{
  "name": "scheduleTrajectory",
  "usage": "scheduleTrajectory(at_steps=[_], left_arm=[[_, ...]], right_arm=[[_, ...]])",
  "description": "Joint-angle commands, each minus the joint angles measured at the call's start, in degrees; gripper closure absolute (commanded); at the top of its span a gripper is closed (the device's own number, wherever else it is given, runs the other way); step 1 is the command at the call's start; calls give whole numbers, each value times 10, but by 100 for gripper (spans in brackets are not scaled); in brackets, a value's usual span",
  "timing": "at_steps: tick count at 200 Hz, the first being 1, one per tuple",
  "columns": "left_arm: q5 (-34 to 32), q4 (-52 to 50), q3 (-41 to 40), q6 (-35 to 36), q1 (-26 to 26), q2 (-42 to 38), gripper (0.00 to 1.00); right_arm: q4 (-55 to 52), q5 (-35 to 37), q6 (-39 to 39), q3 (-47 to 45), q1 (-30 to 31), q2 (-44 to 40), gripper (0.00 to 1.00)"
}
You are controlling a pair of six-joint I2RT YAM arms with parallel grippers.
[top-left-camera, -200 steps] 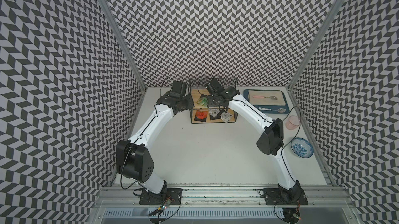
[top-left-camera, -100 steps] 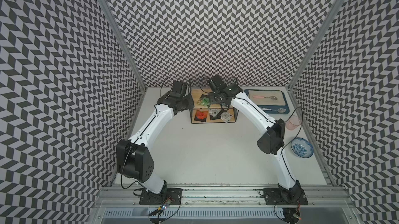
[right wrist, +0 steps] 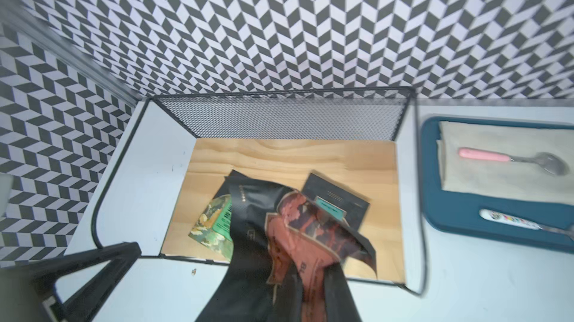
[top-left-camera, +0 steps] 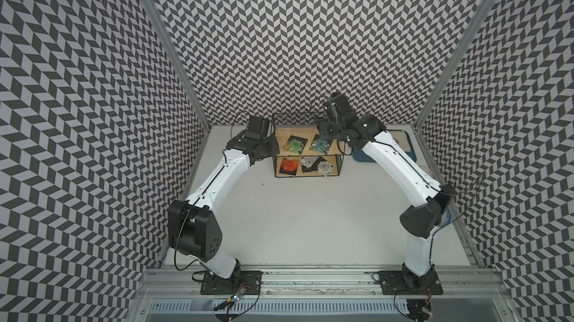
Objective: Remove the tea bags from the shelf
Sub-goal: Pick up the tea bag from the shelf, then place the tea bag at the center of the board.
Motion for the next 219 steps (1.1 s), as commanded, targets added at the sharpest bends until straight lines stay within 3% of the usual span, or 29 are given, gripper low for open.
scheduleTrajectory(at_steps=[1,21,49,77,159,185,219], left_arm=[[10,10,18,2,-6,16,82],[10,9,21,4,-7,19,82],[11,11,20,4,-7,20,82],[11,8,20,4,-9,19,82],[5,2,19,10,-8,15,82],[6,2,18,10,-9,14,82],[5,3,18,8,-8,14,82]], right_arm=[[49,35,22,-96,-25,-91,96],[74,19,48,-219,-68,-177,96],[115,-70,75,-416,-174,-256,94],[167,-131,68,-556,-221,-260,94],[308,-161,34,-714,-249,-160,90],[319,-163,30,-724,-251,-144,81],[317,-151,28,-728,-251,-134,59]])
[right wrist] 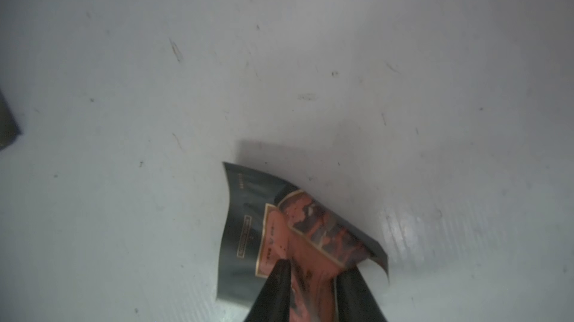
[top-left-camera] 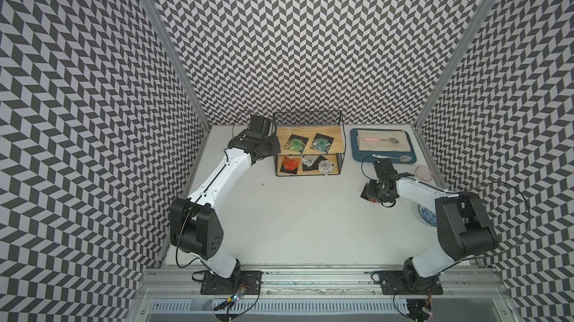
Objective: Remove the tea bags from the shelf
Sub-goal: Place the tea bag at the center of the board.
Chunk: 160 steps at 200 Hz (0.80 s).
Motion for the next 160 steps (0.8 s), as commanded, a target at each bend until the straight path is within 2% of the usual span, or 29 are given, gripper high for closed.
scheduleTrajectory(at_steps=[1,32,77,103,160], left_arm=[[6,-4,12,-1,-5,4,82],[7,-4,12,-3,-5,5,82],[8,-3,7,-3,-5,1,82],[8,-1,3,-4,-5,-1,82],[10,3,-2,-5,-5,-3,83]], right_arm=[[27,8,-6,-6,-4,5,58],[19,14,-3,-2,-4,-1,53],[-35,44,14,50,-4,-54,31],[-77,61,17,106,3,-88,28],[-129,143,1,272,129,-117,26]])
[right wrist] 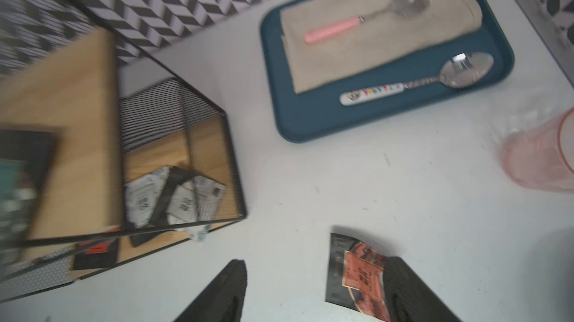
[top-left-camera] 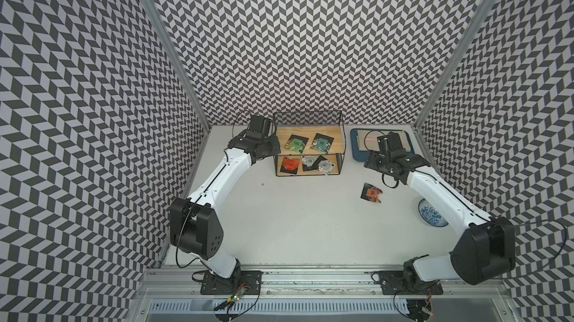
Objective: Remove the tea bags from the shelf
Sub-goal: Place the tea bag at the center of the board, then pick up the tea bag from the shelf.
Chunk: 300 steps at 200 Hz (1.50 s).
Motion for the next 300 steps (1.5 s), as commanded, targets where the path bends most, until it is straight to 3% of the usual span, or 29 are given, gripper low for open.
scheduleTrajectory(at_steps=[1,40,80,124,167,300], left_arm=[[10,3,-2,-5,-5,-3,83],[11,6,-4,-6,-5,-4,82],[9,6,-3,-4,-5,-3,82],[7,6,-6,-3,-5,-4,83],[4,4,-2,1,-5,-4,83],[1,-3,0,5,-5,-5,83]], right_arm=[[-28,53,-8,58,54,-12,26],[-37,91,-29,145,148,29,26],[-60,90,-44,228,212,124,14],[-141,66,-28,397,217,260,1],[-213,24,-4,546,191,373,1],[-193,20,-17,548,160,425,0]])
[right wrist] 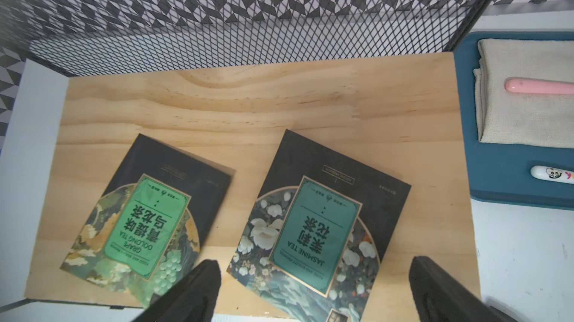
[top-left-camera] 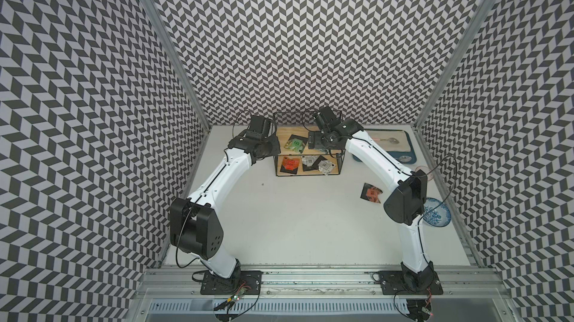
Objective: Remove the tea bags from the shelf
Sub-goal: Pick up the tea bag from the shelf.
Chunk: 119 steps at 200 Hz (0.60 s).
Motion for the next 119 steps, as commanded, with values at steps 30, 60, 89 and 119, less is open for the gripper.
scheduleTrajectory(at_steps=[30,60,89,119], left_arm=[[4,-4,-1,-2,-5,-5,83],[4,-3,-1,-2,-5,-7,83],[4,-3,-1,-3,-5,-6,83],[3,-3,-2,-4,-5,-7,83]], right_arm=[[21,19,-12,-6,0,27,0],[19,28,-19,-9,0,38,2],[13,29,-17,-16,0,44,12],[13,26,-18,-25,0,44,25]])
